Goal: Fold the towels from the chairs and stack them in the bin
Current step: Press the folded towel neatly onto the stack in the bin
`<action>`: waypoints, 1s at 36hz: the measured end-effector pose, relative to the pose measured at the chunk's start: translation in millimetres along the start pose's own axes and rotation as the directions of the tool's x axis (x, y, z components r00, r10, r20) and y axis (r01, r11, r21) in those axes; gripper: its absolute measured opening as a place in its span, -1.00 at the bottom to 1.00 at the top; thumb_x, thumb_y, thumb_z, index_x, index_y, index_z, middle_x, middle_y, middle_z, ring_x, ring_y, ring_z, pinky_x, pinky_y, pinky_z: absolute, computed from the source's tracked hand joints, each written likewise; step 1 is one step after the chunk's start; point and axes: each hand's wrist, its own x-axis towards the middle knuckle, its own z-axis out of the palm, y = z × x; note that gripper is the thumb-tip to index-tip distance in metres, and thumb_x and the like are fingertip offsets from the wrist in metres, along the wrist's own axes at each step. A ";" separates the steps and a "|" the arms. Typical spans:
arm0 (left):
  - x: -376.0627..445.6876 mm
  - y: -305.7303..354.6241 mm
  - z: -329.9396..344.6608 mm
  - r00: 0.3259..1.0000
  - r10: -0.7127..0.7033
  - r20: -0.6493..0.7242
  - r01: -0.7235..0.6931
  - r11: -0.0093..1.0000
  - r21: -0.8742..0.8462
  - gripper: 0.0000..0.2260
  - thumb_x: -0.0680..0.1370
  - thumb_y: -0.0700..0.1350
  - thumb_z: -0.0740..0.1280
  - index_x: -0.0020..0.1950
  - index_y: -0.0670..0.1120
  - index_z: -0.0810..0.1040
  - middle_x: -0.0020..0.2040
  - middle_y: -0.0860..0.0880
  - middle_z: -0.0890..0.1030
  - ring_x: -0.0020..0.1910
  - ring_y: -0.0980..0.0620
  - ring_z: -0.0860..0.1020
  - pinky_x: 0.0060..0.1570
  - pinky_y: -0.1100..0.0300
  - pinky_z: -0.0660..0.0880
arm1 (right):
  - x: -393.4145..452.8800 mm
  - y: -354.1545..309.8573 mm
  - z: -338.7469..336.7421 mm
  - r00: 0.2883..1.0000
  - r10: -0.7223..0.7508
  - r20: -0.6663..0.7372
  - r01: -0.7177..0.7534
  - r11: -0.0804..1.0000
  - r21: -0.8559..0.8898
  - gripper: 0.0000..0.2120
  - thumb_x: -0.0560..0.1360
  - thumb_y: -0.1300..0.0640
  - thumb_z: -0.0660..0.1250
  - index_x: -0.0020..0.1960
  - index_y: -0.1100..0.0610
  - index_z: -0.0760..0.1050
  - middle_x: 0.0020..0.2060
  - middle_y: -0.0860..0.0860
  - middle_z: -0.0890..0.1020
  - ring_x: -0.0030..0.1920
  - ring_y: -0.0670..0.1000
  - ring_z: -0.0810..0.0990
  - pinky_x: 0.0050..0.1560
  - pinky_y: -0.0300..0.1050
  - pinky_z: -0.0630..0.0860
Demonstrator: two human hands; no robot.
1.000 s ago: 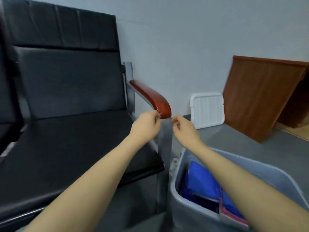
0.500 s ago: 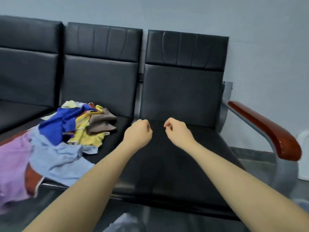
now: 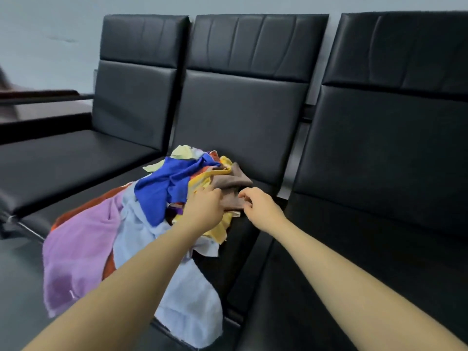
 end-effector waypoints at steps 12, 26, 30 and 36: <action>20.5 -6.4 32.7 0.998 0.007 -0.060 0.002 0.991 0.136 -0.78 0.62 -0.09 0.14 0.12 -0.01 0.57 0.21 0.00 0.49 0.26 -0.10 0.30 0.30 -0.01 0.16 | 31.5 47.0 43.7 0.996 0.087 0.010 -0.087 0.996 -0.028 -0.79 0.59 0.12 0.21 0.19 0.06 0.50 0.16 -0.05 0.41 0.08 0.04 0.52 0.11 0.07 0.50; 7.1 51.1 -27.6 0.946 0.089 -0.312 -0.094 0.996 -0.003 -0.77 0.64 -0.09 0.11 0.17 -0.07 0.52 0.11 -0.01 0.56 0.02 -0.02 0.54 -0.12 0.19 0.41 | -18.2 10.3 -35.8 0.861 0.206 -0.465 0.046 0.879 0.474 -0.79 0.62 0.23 0.08 -0.09 0.04 0.42 -0.17 -0.02 0.58 -0.21 0.05 0.58 -0.17 -0.04 0.53; 0.8 85.5 -58.4 0.948 0.059 -0.312 -0.074 0.997 -0.036 -0.82 0.64 -0.14 0.08 0.16 -0.06 0.44 0.06 -0.02 0.54 -0.07 -0.07 0.56 -0.25 0.12 0.38 | -39.2 1.3 -79.5 0.818 0.193 -0.542 0.047 0.917 0.397 -0.82 0.63 0.17 0.07 -0.06 0.02 0.40 -0.13 -0.04 0.57 -0.10 0.01 0.54 -0.11 0.03 0.53; -12.1 135.1 -102.8 0.948 0.047 -0.313 -0.117 0.971 -0.208 -0.81 0.63 -0.23 0.08 0.14 -0.09 0.44 0.09 -0.06 0.51 0.00 -0.08 0.51 -0.09 0.08 0.44 | -85.1 -3.1 -141.2 0.772 0.050 -0.633 0.014 0.995 0.095 -0.87 0.62 0.17 0.14 0.07 0.10 0.46 -0.03 -0.02 0.57 0.01 0.04 0.50 0.13 0.00 0.39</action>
